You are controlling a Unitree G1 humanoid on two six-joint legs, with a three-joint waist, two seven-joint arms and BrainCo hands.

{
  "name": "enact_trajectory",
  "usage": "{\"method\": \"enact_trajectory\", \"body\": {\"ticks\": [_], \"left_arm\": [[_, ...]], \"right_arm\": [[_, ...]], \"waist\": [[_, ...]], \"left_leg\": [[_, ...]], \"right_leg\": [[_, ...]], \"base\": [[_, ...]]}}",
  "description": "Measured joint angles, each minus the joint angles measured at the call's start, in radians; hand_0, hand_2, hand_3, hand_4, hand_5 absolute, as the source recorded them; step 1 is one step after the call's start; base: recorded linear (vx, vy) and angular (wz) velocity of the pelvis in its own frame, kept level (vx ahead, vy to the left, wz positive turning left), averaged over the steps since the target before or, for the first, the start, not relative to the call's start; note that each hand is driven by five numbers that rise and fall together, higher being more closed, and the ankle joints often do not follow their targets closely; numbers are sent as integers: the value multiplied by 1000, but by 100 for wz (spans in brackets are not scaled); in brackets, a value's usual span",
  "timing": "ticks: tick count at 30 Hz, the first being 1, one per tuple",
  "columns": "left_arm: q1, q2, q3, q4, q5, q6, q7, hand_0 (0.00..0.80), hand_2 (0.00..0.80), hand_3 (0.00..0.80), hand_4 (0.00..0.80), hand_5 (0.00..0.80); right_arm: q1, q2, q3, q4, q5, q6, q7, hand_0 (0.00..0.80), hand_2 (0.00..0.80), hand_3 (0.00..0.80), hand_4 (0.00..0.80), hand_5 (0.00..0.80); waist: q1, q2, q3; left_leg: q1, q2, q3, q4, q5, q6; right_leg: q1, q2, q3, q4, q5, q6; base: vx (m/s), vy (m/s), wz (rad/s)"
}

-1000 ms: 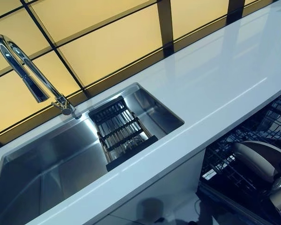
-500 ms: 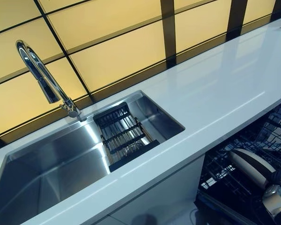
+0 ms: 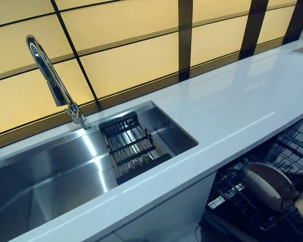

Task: Take plates into dishwasher

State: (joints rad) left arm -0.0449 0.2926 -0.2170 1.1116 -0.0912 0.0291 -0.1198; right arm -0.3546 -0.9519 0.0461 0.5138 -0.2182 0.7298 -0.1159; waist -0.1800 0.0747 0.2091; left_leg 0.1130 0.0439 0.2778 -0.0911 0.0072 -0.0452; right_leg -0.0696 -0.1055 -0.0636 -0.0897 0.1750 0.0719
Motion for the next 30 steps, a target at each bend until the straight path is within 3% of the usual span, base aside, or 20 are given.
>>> {"method": "enact_trajectory", "body": {"ticks": [7, 15, 22, 27, 28, 29, 30], "left_arm": [[-26, 20, 5, 23, 0, 47, 39, 0, 0, 0, 0, 0], [-40, 49, 6, 66, 2, 108, 84, 0, 0, 0, 0, 0], [-40, 53, 14, 88, 2, 117, 85, 0, 0, 0, 0, 0], [-40, 55, 52, 119, 0, 133, 112, 0, 0, 0, 0, 0], [-38, 57, 52, 130, 0, 134, 121, 0, 0, 0, 0, 0], [-32, 57, 48, 144, -2, 135, 132, 0, 0, 0, 0, 0], [-30, 55, 47, 150, -2, 137, 138, 0, 0, 0, 0, 0]], "right_arm": [[-65, -78, 1, 17, -97, 23, 184, 0, 0, 0, 0, 0], [-83, -167, 0, 18, -115, 17, 252, 0, 0, 0, 0, 0], [-104, -168, 1, 25, -114, 9, 273, 0, 0, 0, 0, 0], [-167, -183, 4, 136, -114, -23, 272, 0, 0, 0, 0, 0], [-190, -195, 26, 170, -114, -27, 273, 0, 0, 0, 0, 0], [-244, -207, 66, 203, -114, -37, 273, 0, 0, 0, 0, 0], [-275, -210, 82, 214, -113, -49, 271, 0, 0, 0, 0, 0]], "waist": [[0, -75, -41], [-5, -137, -93], [2, -145, -111], [5, -143, -115], [12, -148, -112], [53, -156, -109], [77, -163, -106]], "left_leg": [[31, 0, 17, 0, -4, -4], [34, 3, 25, 0, -6, -7], [37, 3, 27, 0, -7, -8], [42, 5, 22, 11, -10, -12], [30, -9, -39, 56, -29, -14], [4, -25, -180, 128, -77, 14], [-13, -37, -246, 150, -100, 36]], "right_leg": [[21, 4, 17, 1, 1, 0], [22, 10, 30, 1, 1, 0], [28, 10, 33, 1, 2, 1], [29, 14, 34, 3, -1, -2], [25, 19, 66, 10, -2, -7], [5, 27, 136, 23, 9, -14], [-7, 29, 174, 24, 18, -12]], "base": [[-15, 65, -7], [-15, 18, -3], [-20, 23, 0], [-35, 73, 0], [-163, 121, -66], [-198, 140, -105], [-174, 122, -147]]}}
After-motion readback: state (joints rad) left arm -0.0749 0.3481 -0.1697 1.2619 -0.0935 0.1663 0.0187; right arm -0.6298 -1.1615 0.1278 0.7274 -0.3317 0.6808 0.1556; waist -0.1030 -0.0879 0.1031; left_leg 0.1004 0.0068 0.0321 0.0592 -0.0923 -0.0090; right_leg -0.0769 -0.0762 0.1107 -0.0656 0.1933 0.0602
